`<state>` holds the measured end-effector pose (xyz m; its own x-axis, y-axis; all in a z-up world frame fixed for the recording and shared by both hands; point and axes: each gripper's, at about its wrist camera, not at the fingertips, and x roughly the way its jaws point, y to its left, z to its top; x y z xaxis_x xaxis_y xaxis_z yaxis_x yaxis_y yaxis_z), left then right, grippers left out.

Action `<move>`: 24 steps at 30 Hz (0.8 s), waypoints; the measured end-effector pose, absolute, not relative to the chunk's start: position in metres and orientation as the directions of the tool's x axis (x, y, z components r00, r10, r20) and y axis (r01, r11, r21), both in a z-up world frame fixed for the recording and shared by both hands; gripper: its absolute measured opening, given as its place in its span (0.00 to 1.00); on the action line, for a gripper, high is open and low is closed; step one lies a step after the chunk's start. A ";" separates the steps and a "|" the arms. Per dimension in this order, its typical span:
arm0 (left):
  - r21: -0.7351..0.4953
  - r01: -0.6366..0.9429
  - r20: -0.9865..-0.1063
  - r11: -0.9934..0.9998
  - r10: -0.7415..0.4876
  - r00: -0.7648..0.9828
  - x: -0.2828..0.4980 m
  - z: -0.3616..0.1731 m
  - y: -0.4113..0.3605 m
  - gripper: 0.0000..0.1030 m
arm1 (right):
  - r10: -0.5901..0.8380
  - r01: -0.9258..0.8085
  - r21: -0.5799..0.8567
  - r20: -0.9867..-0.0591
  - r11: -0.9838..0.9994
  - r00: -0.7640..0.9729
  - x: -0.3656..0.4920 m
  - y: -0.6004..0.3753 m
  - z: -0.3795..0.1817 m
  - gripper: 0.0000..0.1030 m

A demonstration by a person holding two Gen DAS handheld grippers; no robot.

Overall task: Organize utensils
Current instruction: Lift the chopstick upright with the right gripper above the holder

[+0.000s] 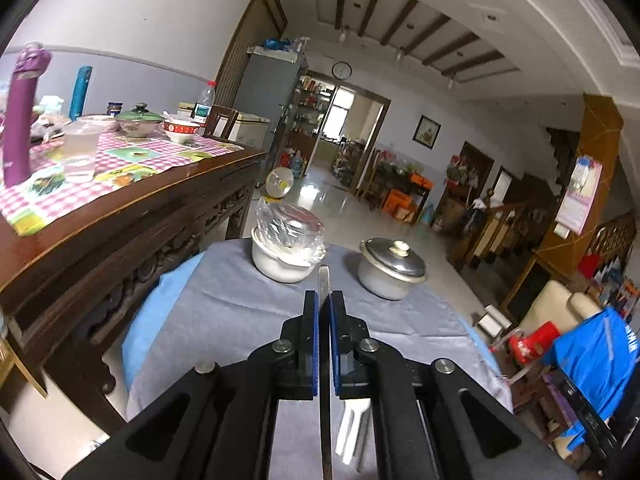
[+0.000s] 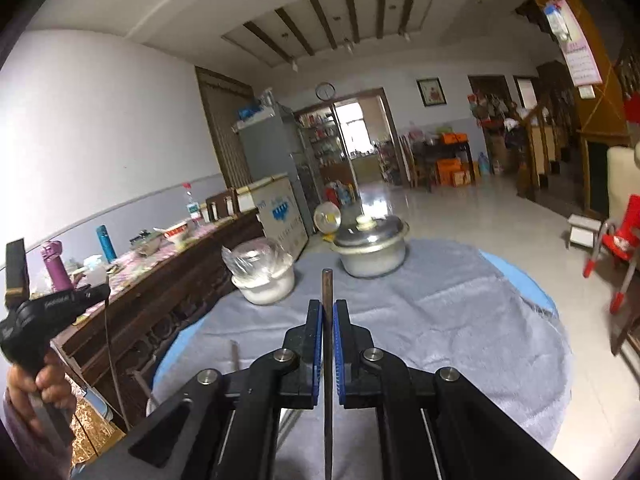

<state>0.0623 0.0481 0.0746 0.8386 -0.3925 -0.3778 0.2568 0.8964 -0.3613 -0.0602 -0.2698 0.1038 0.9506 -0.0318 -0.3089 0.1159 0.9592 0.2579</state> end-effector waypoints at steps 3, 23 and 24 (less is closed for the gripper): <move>-0.372 0.276 -0.361 0.886 -0.412 0.837 0.044 0.080 0.045 0.05 | -0.028 0.092 0.233 -0.264 0.968 0.964 -0.071 -0.259 0.120 0.06; -0.324 0.301 -0.098 0.897 -0.348 0.932 -0.013 0.094 -0.027 0.05 | 0.087 -0.056 0.201 -0.150 0.978 0.985 -0.105 -0.213 0.153 0.06; -0.312 0.287 -0.091 0.906 -0.329 0.940 -0.012 0.091 -0.030 0.05 | 0.091 -0.058 0.202 -0.157 0.978 0.983 -0.104 -0.212 0.151 0.06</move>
